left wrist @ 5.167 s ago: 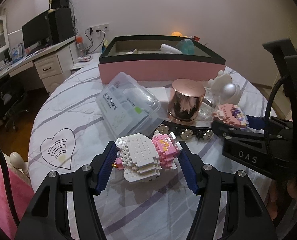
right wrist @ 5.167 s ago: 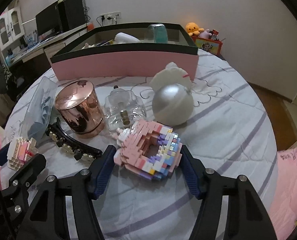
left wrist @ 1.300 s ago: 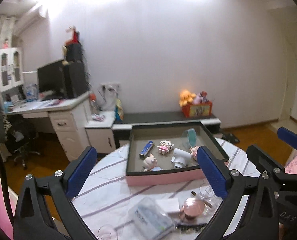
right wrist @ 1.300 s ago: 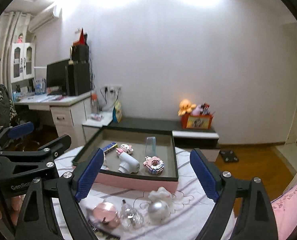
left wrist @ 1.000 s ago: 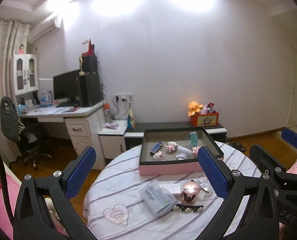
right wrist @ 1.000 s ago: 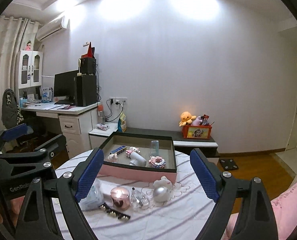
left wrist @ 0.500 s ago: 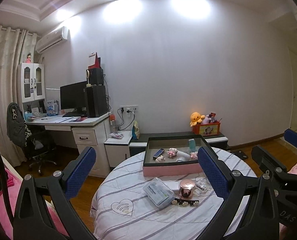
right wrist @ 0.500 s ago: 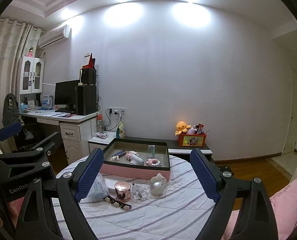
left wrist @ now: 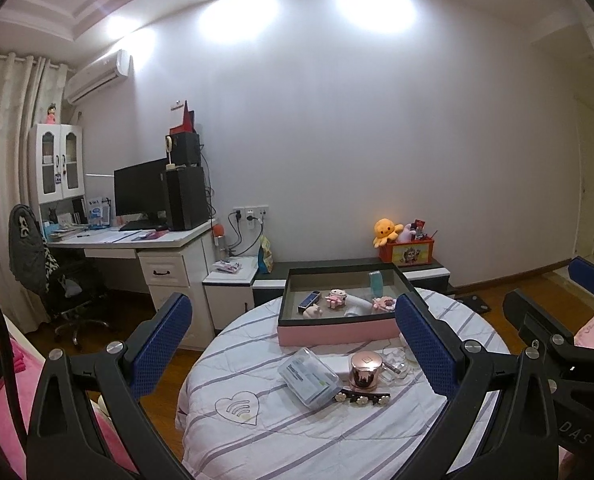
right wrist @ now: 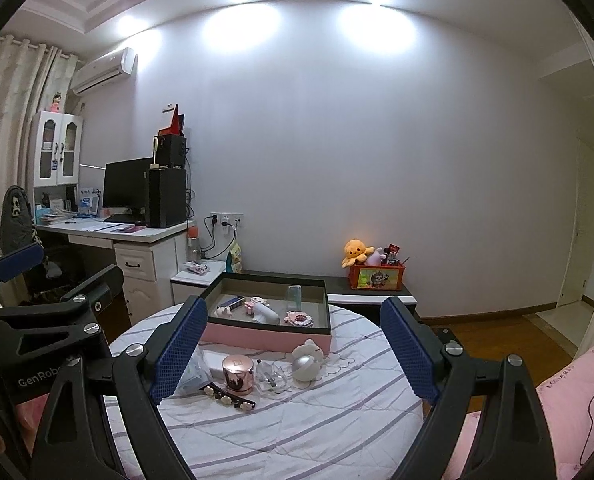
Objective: Organize rigid objects
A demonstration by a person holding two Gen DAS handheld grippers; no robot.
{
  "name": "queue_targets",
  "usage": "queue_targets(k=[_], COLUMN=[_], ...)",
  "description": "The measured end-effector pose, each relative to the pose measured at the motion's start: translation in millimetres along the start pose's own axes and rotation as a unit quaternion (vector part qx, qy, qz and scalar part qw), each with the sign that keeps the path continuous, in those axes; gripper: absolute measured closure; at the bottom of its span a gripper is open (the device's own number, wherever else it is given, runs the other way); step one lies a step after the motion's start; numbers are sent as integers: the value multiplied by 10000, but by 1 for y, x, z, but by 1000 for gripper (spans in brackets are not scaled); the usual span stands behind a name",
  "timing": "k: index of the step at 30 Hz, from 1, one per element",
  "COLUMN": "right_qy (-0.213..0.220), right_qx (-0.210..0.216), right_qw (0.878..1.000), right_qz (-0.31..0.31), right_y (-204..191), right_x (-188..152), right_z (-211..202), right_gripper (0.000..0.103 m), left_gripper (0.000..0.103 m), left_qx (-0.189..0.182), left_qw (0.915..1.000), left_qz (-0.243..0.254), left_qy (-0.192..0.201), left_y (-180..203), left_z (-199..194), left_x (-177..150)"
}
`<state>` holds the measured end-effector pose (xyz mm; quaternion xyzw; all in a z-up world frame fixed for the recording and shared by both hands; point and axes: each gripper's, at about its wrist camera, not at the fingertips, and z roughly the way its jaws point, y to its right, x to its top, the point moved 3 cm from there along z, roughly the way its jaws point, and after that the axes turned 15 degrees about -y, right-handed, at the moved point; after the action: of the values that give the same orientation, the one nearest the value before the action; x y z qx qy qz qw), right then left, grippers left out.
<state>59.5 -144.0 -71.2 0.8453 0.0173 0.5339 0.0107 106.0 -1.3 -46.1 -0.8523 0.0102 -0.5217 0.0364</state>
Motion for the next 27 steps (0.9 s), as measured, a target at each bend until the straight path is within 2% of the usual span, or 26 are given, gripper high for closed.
queue_targets(k=[19,23,27], right_qy=[-215,-355,-641], right_qx=[-87,-63,-14], right_qw=[9997,9993,9979], right_qz=[52,51,73], right_y=[0,-1,1], right_x=[1,-2,-8], right_z=[19,31,56], right_gripper=[13,13,13], left_gripper=[0,0,0], left_qx=[-74,-200,-420], left_qw=[9997,9989,9951], left_qz=[22,9,-15], left_qy=[-211,-419,-895], left_y=[4,3,-2], left_z=[24,42,73], left_x=[-2,-7,-23])
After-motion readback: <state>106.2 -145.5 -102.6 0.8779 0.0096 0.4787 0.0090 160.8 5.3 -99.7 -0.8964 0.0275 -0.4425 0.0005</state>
